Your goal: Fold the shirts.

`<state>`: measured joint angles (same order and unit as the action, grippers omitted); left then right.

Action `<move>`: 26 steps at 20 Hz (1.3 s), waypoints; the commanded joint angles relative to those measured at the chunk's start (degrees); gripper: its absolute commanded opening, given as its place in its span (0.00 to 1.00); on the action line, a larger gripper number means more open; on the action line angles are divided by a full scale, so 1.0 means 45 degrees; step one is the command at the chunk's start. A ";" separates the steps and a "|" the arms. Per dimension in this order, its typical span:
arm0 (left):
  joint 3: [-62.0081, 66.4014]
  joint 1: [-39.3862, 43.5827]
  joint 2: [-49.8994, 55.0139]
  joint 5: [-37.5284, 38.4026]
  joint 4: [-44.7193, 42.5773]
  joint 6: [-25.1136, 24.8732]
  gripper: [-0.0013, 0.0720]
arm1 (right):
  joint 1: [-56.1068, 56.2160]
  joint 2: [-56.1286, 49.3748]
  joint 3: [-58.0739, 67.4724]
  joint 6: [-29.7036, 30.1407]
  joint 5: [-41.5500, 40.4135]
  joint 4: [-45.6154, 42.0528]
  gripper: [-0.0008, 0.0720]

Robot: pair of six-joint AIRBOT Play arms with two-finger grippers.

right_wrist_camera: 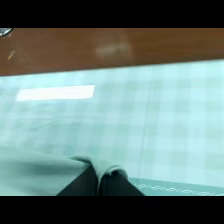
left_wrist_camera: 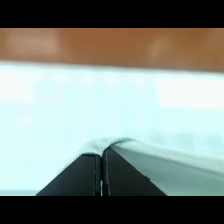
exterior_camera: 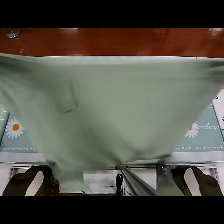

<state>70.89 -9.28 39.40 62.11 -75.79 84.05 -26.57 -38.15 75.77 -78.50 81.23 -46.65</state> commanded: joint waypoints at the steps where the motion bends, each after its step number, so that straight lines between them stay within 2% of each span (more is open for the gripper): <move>1: -0.1428 0.0087 0.2905 -0.1787 0.1812 -0.0238 0.04 | 0.0112 -0.1885 -0.2749 0.1457 -0.2137 0.1394 0.06; 4: -0.0724 0.0612 0.5683 -0.3580 0.2516 -0.0233 0.04 | 0.1501 -0.5168 -0.2637 0.2569 -0.3497 0.2613 0.06; 6: 0.0403 0.0913 0.7470 -0.4444 0.2531 -0.0165 0.04 | 0.2278 -0.7582 -0.1520 0.2526 -0.4954 0.2696 0.06; 10: 0.2861 0.1141 1.0448 -0.3735 0.2579 0.0996 0.04 | 0.2914 -1.2046 0.2040 0.1413 -0.5387 0.2973 0.06; 12: 0.3104 0.1137 1.1166 -0.3269 0.2623 0.1161 0.04 | 0.3099 -1.3342 0.3007 0.0704 -0.5173 0.2977 0.06; 20: 0.3429 0.0646 1.1846 -0.0486 0.2778 0.0894 0.04 | 0.2837 -1.3964 0.3225 0.1141 -0.3245 0.3099 0.06; 21: 0.3653 0.0491 1.1846 0.0287 0.2924 0.0194 0.04 | 0.2647 -1.3911 0.3225 0.1185 -0.2705 0.3094 0.06; 23: 0.3779 0.0219 1.1885 0.1962 0.2725 -0.2050 0.04 | 0.2375 -1.3862 0.3220 0.1564 -0.1292 0.2637 0.06; 26: 0.3580 -0.0219 1.2488 0.3934 0.1885 -0.1982 0.04 | 0.2472 -1.3867 0.3016 0.0622 -0.0423 -0.0588 0.06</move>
<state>87.15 -8.62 93.80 69.71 -64.97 78.87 -15.22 -100.47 89.91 -73.14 73.69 -38.94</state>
